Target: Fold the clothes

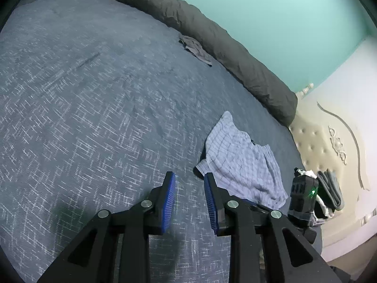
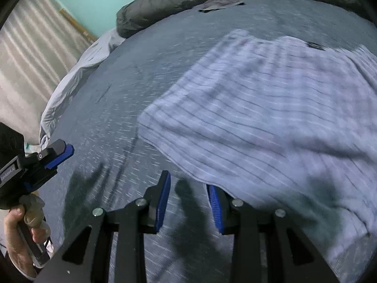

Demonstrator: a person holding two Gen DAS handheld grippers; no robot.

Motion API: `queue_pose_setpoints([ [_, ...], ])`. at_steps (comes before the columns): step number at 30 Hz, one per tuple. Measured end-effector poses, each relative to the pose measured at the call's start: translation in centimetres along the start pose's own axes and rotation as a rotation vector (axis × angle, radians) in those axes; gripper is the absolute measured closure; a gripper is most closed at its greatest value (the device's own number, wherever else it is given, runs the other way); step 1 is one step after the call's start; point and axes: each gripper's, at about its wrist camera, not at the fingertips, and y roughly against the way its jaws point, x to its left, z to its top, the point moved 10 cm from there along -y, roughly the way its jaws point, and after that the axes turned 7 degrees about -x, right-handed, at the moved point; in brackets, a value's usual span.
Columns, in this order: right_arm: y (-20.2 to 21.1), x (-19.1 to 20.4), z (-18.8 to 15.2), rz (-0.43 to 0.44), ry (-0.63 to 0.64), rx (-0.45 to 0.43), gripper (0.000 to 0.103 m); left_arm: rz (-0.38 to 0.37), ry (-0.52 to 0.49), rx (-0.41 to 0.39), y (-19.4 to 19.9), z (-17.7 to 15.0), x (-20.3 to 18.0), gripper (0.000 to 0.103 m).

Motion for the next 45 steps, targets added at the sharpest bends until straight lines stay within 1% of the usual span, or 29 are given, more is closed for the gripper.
queue_pose_setpoints([
  [4, 0.0, 1.4, -0.9, 0.043, 0.053, 0.027, 0.070, 0.001, 0.009, -0.007, 0.2, 0.4, 0.5, 0.074],
  [7, 0.4, 1.6, -1.9, 0.055, 0.081, 0.050, 0.070, 0.000, 0.012, -0.012, 0.4, 0.6, 0.6, 0.074],
  [10, 1.3, 0.8, -1.9, 0.053, 0.060, 0.041, 0.070, 0.000, 0.015, -0.016, 0.6, 0.7, 0.7, 0.074],
  [12, 1.6, -0.1, -1.6, 0.021, 0.048, 0.028, 0.070, 0.001, 0.017, -0.016, 0.7, 0.8, 0.8, 0.074],
  [14, 1.5, -0.6, -1.6, 0.012, 0.029, 0.030, 0.070, 0.000, 0.018, -0.015, 0.7, 0.8, 0.9, 0.074],
  [15, 1.4, -0.5, -1.8, 0.020, 0.026, 0.042, 0.070, 0.000, 0.017, -0.014, 0.7, 0.8, 0.9, 0.074],
  [18, 1.3, 1.4, -2.5, 0.048, 0.109, 0.069, 0.070, 0.001, 0.019, -0.013, 0.6, 0.9, 1.0, 0.074],
  [19, 1.4, 1.5, -2.6, 0.042, 0.121, 0.069, 0.070, 0.001, 0.020, -0.013, 0.6, 0.9, 1.0, 0.074],
  [21, 1.6, 0.7, -2.1, 0.027, 0.090, 0.057, 0.070, -0.001, 0.018, -0.012, 0.6, 0.9, 1.0, 0.074],
  [25, 1.4, -1.0, -1.0, -0.038, 0.055, 0.038, 0.069, 0.000, 0.018, -0.012, 0.7, 1.0, 1.2, 0.074],
  [27, 0.9, -0.8, -0.6, -0.047, 0.066, 0.041, 0.070, 0.002, 0.021, -0.014, 0.7, 1.1, 1.4, 0.074],
  [30, 0.1, 0.1, 0.3, -0.050, 0.086, 0.020, 0.070, 0.005, 0.024, -0.017, 0.8, 1.2, 1.5, 0.074],
  [32, -0.5, 0.7, 0.5, -0.022, 0.086, 0.017, 0.069, 0.006, 0.025, -0.020, 0.9, 1.2, 1.6, 0.074],
  [36, -1.2, 3.4, -0.5, 0.057, 0.167, 0.060, 0.069, 0.005, 0.029, -0.021, 1.0, 1.3, 1.7, 0.074],
  [38, -1.1, 3.9, -1.1, 0.074, 0.203, 0.079, 0.069, 0.005, 0.031, -0.023, 1.1, 1.4, 1.8, 0.074],
  [40, -0.8, 4.1, -1.5, 0.100, 0.194, 0.093, 0.069, 0.003, 0.032, -0.026, 1.3, 1.5, 1.9, 0.074],
  [43, 0.2, 3.5, -1.6, 0.102, 0.213, 0.101, 0.069, 0.003, 0.038, -0.030, 1.4, 1.6, 2.0, 0.074],
  [45, 0.7, 2.8, -1.9, 0.068, 0.239, 0.116, 0.069, 0.002, 0.039, -0.028, 1.4, 1.6, 2.0, 0.074],
])
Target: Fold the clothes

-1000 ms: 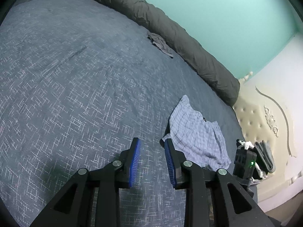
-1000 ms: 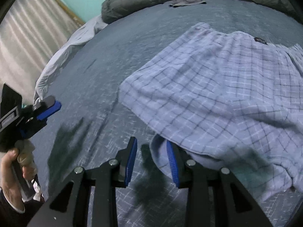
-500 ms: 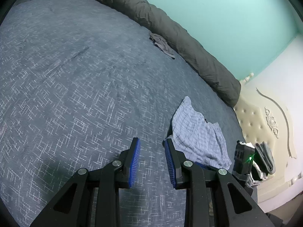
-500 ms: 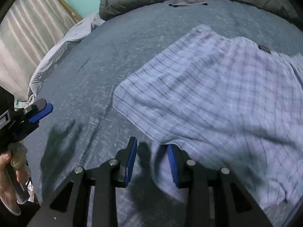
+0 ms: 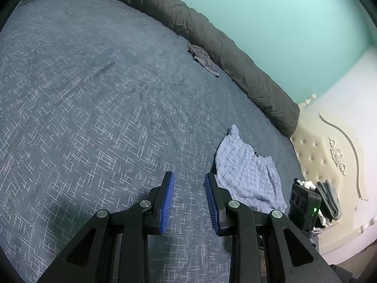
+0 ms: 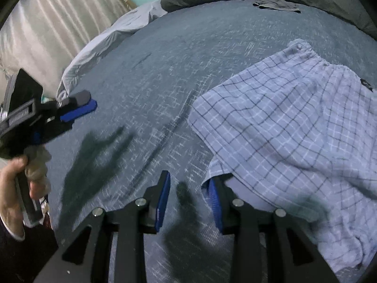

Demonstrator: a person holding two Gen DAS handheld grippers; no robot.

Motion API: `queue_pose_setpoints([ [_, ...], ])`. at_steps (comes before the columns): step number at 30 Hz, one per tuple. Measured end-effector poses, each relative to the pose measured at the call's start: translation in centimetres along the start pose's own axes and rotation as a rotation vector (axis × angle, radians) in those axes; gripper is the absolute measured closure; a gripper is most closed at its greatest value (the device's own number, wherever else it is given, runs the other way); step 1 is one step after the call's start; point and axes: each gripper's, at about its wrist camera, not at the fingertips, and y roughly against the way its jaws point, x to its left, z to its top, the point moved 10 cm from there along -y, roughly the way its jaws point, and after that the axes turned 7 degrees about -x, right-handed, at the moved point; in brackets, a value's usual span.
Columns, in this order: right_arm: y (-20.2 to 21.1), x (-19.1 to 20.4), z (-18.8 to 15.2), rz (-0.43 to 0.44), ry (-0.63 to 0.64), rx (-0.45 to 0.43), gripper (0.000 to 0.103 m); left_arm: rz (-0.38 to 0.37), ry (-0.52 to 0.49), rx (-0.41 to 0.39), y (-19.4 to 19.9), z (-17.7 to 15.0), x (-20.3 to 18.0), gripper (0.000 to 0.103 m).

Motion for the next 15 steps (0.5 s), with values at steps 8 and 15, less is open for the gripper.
queue_pose_setpoints([
  [8, 2.5, -2.2, 0.2, -0.020, -0.114, -0.046, 0.069, -0.019, -0.026, 0.054, -1.2, -1.0, -0.9, 0.074],
  [15, 3.9, -4.5, -1.0, -0.031, -0.234, -0.096, 0.069, -0.061, -0.094, 0.198, -5.8, -4.5, -3.5, 0.075],
])
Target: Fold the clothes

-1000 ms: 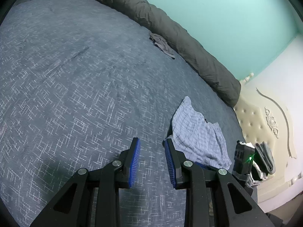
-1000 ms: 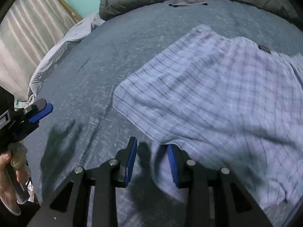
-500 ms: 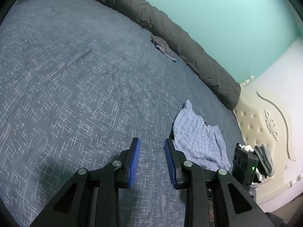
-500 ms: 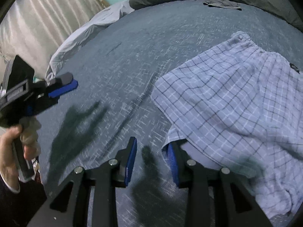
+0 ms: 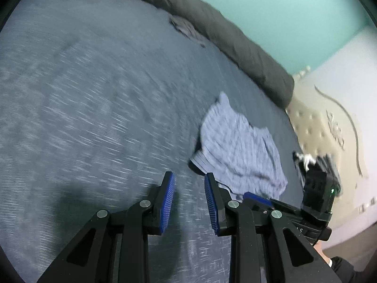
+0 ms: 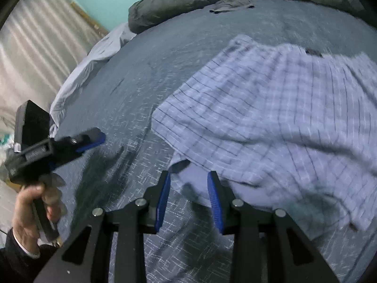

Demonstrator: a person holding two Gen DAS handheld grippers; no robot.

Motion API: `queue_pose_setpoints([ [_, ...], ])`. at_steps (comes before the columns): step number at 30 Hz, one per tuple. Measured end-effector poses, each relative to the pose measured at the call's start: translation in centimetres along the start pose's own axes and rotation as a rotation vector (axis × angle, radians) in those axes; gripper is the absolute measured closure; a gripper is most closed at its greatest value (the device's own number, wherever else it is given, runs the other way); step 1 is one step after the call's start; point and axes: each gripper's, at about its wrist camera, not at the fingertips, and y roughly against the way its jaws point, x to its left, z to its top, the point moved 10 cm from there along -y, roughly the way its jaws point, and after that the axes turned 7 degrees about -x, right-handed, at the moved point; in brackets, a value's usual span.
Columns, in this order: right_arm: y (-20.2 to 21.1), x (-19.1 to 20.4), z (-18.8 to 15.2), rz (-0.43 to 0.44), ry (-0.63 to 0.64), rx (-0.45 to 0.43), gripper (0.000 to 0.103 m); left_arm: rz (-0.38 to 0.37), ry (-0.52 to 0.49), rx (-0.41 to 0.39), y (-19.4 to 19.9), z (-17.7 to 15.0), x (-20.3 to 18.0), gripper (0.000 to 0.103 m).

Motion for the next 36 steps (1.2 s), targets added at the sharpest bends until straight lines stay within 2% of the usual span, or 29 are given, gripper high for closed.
queue_pose_setpoints([
  [3, 0.4, -0.1, -0.1, 0.010, 0.005, -0.003, 0.069, 0.013, -0.049, 0.045, -2.3, -0.6, -1.0, 0.075],
  [12, 1.4, -0.3, -0.8, 0.058, -0.044, -0.026, 0.069, 0.034, -0.065, 0.079, -6.3, 0.4, -1.0, 0.076],
  [15, 1.3, -0.4, -1.0, 0.069, -0.053, -0.022, 0.069, 0.019, -0.068, 0.089, -6.9, 0.7, -1.3, 0.100],
  [20, 0.9, 0.0, -1.2, 0.067, -0.035, -0.016, 0.069, -0.046, -0.059, 0.069, -6.8, 1.6, -2.9, 0.101],
  [27, -0.5, 2.2, -0.4, 0.076, 0.008, -0.008, 0.069, -0.112, -0.039, 0.005, -4.6, 3.8, -4.4, 0.101],
  [36, -3.1, 3.2, 0.7, 0.058, -0.001, -0.005, 0.067, -0.123, -0.021, -0.014, -4.2, 4.9, -4.2, 0.101],
])
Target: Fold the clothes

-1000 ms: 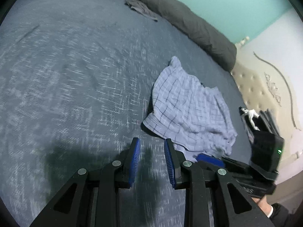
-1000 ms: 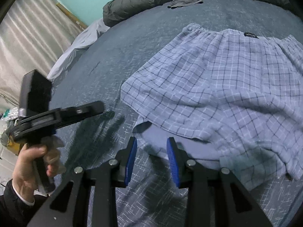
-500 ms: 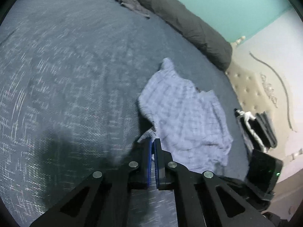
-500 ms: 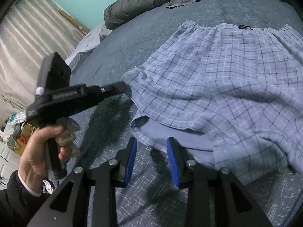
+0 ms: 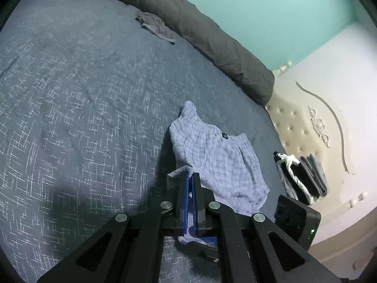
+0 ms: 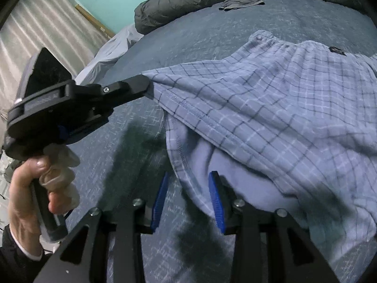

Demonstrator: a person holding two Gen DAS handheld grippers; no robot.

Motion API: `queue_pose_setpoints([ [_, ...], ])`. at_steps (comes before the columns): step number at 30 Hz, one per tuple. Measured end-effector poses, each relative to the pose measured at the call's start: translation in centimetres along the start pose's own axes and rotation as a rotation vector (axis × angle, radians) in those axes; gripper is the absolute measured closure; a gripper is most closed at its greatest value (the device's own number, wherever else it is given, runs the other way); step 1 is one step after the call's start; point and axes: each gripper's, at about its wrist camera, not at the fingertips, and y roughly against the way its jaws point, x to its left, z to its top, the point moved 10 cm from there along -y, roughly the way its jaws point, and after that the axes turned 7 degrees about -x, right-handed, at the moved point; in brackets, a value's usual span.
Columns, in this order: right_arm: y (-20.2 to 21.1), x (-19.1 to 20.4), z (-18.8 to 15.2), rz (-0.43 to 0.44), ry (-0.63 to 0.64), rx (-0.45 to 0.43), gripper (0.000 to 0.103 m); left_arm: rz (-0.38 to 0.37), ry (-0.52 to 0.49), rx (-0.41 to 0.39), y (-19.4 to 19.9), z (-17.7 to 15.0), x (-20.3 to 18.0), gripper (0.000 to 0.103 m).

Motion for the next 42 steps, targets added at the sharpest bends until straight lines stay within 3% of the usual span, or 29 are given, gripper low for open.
queue_pose_setpoints([
  [7, 0.9, 0.3, -0.8, 0.034, -0.017, 0.013, 0.067, 0.087, -0.005, 0.027, -0.4, -0.5, 2.5, 0.101],
  [13, 6.4, -2.5, -0.2, 0.028, -0.054, -0.049, 0.067, 0.124, 0.000, 0.044, -0.4, -1.1, 3.7, 0.098],
  [15, 9.0, -4.1, 0.4, 0.010, -0.072, -0.082, 0.067, 0.138, 0.014, 0.032, -0.1, -0.8, 4.2, 0.093],
  [18, 13.2, -8.6, 1.4, -0.083, -0.096, -0.129, 0.066, 0.155, 0.031, 0.008, 0.7, -0.4, 4.6, 0.077],
  [21, 17.1, -14.5, 2.2, -0.197, -0.183, -0.168, 0.062, 0.154, 0.016, 0.008, 0.8, -0.5, 3.8, 0.076],
  [26, 21.0, -21.2, 1.6, -0.291, -0.368, -0.220, 0.061, 0.122, -0.031, 0.042, -0.4, -1.7, 1.1, 0.076],
  [33, 18.0, -17.7, -0.3, -0.164, -0.367, -0.178, 0.061, 0.029, -0.100, 0.136, -2.6, -6.3, -4.7, 0.075],
  [41, 15.3, -15.2, -1.4, -0.157, -0.303, -0.166, 0.061, -0.012, -0.145, 0.242, -5.0, -11.2, -7.9, 0.075],
  [42, 15.1, -15.2, -1.4, -0.156, -0.302, -0.167, 0.065, -0.010, -0.144, 0.250, -5.3, -11.5, -8.0, 0.075],
])
